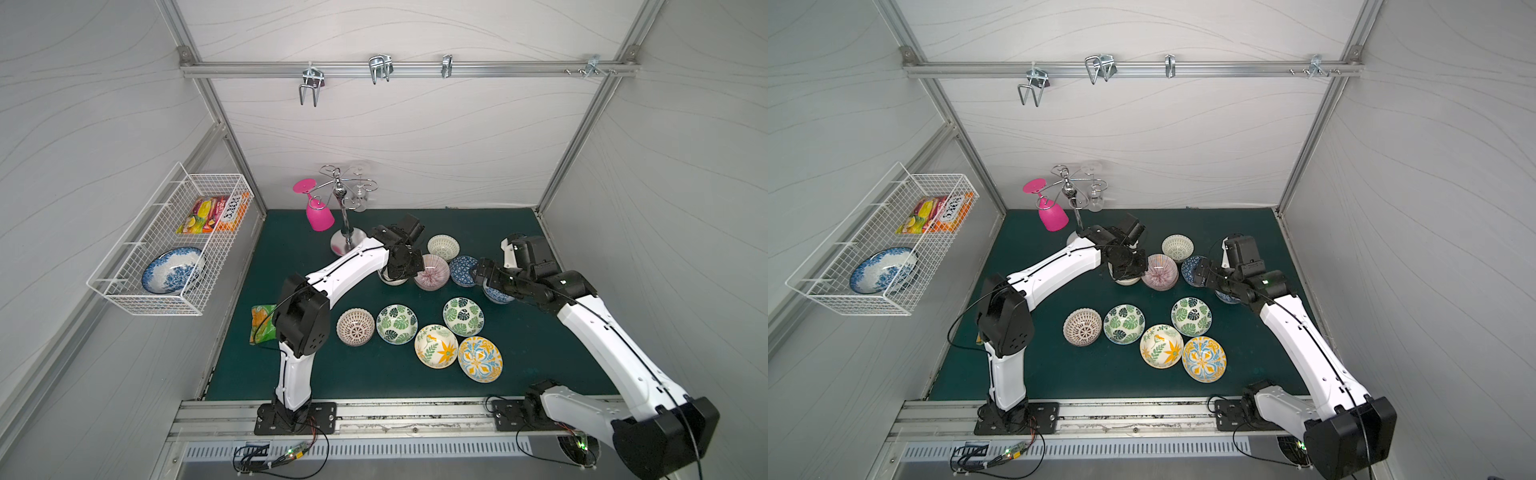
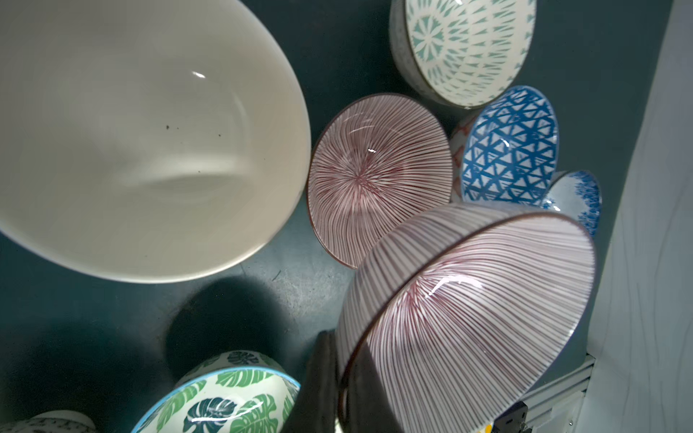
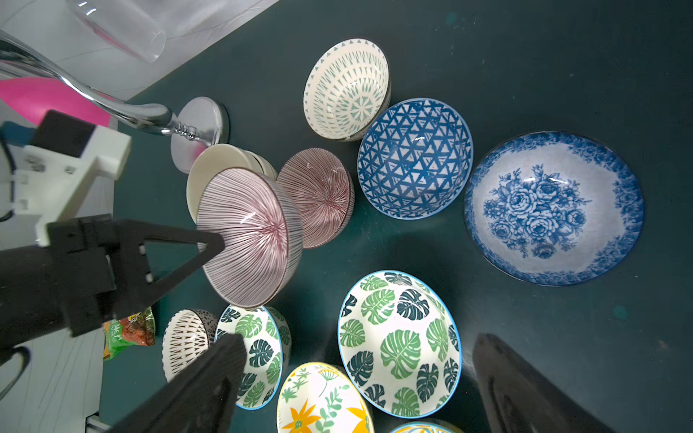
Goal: Stack the bowls
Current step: Place the bowl on the bowl.
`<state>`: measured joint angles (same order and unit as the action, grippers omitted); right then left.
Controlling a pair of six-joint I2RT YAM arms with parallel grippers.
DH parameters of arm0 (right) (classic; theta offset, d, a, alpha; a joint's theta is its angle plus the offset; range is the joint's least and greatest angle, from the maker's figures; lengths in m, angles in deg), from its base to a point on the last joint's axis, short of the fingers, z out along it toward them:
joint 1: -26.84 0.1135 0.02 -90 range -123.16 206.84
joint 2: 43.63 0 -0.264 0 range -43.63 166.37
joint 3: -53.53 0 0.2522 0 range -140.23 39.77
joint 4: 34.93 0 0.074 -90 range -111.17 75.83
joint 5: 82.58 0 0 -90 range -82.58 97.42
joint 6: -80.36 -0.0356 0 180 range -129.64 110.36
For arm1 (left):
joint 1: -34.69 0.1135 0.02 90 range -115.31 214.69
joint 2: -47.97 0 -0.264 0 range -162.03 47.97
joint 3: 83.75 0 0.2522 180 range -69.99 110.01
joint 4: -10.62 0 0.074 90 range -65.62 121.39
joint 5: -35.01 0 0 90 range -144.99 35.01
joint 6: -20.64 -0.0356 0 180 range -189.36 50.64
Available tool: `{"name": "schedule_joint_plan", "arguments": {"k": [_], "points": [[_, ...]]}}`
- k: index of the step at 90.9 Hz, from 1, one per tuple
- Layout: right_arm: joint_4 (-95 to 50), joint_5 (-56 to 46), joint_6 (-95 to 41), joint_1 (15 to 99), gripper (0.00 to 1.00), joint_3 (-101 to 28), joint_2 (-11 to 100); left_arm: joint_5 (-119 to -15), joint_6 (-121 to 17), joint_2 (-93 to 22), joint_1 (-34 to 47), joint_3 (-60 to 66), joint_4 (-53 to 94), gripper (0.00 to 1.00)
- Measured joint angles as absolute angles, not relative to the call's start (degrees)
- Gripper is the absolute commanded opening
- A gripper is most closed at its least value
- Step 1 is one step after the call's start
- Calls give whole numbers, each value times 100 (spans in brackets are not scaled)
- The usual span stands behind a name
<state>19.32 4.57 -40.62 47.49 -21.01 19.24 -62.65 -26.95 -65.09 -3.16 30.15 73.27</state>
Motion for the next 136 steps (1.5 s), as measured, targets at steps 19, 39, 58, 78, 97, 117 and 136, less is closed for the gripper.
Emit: {"name": "schedule_joint_plan", "arguments": {"k": [19,39,58,78,97,117,136], "points": [[1934,376,-4060,4747,99,-2077,1844,-6252,-2572,-6791,-314,3015,7045,0],[1934,328,-4044,4744,99,-2077,1824,-6228,-2566,-7025,-314,3087,6818,0],[1934,285,-4003,4744,99,-2075,1824,-6147,-2579,-7304,-314,3174,6732,0],[1925,258,-3999,4744,99,-2007,1824,-6001,-2655,-7407,-314,3222,6667,0],[1921,250,-3996,4744,99,-1952,1861,-5894,-2745,-7466,-314,3229,6564,2],[1921,250,-3975,4744,99,-1952,1865,-5863,-2786,-7564,-303,3347,6509,15],[1921,289,-3975,4744,99,-1952,1868,-5861,-2819,-7564,-298,3371,6369,43]]}}
